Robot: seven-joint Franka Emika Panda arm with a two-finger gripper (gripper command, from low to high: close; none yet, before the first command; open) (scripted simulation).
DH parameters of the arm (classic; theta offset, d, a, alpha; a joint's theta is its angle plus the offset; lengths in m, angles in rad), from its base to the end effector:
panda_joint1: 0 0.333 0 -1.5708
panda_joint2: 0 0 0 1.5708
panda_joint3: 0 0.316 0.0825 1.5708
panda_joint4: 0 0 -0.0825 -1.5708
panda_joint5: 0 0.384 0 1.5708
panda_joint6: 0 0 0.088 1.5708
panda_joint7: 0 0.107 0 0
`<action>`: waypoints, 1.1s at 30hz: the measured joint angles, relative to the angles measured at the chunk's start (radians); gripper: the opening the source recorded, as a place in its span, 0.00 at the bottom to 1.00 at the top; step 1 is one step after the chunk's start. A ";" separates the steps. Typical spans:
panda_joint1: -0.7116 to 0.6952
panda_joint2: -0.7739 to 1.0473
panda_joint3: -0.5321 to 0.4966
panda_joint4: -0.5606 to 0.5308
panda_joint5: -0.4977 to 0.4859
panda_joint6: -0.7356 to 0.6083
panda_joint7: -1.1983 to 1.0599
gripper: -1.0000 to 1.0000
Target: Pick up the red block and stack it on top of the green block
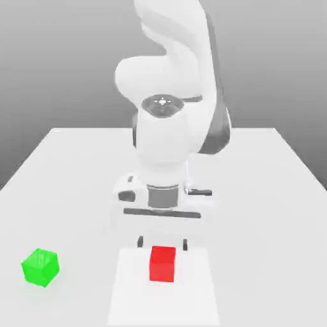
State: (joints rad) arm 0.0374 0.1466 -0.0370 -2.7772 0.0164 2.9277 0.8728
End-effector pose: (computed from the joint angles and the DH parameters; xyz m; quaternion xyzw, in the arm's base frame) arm 0.3797 -0.0016 0.1698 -0.9030 0.4296 -0.0022 0.0000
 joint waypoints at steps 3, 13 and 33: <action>-0.011 0.087 0.015 0.010 0.015 0.074 -0.009 0.00; -0.008 0.005 0.007 0.000 -0.006 0.005 0.005 0.00; -0.351 0.011 -0.237 0.220 0.089 -0.219 -0.128 0.00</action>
State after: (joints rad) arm -0.3139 0.1571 -0.2740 -2.5568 0.1054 2.7084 0.7447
